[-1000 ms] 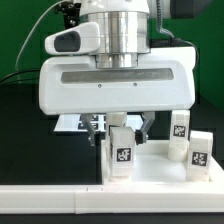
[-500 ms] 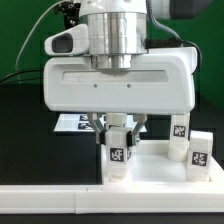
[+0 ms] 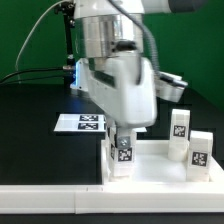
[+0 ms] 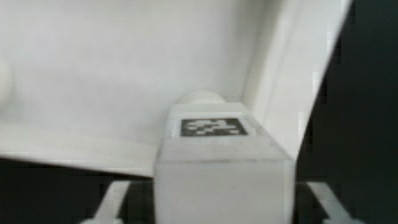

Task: Assemble square table

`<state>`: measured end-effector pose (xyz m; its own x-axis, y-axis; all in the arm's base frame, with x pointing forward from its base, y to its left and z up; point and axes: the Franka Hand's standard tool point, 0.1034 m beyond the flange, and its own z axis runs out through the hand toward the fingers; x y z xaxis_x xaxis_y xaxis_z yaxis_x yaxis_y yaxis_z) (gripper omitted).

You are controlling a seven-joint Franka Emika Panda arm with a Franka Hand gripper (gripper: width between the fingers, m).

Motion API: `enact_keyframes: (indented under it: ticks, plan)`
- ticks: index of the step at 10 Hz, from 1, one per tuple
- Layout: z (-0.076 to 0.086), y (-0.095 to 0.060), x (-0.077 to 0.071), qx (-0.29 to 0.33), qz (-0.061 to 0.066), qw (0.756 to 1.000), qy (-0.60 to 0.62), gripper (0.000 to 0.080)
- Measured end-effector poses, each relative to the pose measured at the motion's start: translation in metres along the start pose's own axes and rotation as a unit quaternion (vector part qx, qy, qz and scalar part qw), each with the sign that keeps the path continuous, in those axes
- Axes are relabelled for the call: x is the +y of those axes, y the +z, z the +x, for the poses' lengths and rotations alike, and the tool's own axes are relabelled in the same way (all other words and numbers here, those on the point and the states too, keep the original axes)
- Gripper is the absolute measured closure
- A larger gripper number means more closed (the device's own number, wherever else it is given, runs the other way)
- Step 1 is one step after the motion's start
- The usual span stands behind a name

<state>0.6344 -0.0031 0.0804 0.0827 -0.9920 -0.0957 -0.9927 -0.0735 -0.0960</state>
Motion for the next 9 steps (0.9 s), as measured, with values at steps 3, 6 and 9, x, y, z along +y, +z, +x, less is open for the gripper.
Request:
enact_keyframes:
  ticks: [3, 6, 9]
  plan:
    - [-0.0006, 0.0009, 0.0005, 0.001, -0.001, 1.000, 0.011, 0.0463]
    - [0.0017, 0.0005, -0.0032, 0.018, 0.004, 0.962, -0.272, 0.0182]
    - [0.0024, 0.0013, -0.0027, 0.017, 0.001, 0.919, -0.395, 0.0152]
